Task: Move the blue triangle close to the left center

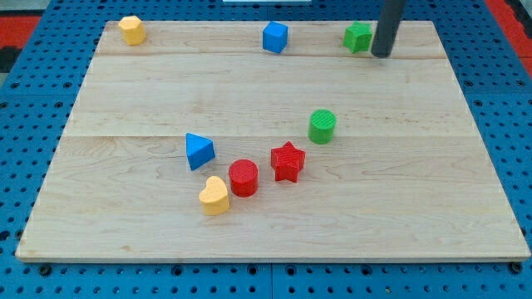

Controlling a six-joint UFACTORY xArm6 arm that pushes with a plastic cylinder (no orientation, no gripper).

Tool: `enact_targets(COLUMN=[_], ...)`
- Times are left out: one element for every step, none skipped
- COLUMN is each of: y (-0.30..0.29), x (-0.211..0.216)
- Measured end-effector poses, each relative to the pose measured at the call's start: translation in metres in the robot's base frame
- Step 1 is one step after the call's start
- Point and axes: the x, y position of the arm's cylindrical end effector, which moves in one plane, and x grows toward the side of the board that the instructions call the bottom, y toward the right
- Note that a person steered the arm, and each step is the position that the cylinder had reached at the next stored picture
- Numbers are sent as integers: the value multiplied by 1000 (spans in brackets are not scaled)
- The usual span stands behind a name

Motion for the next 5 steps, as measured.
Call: enact_targets(y=[20,34,32,-12,-32], x=[36,71,99,139,191])
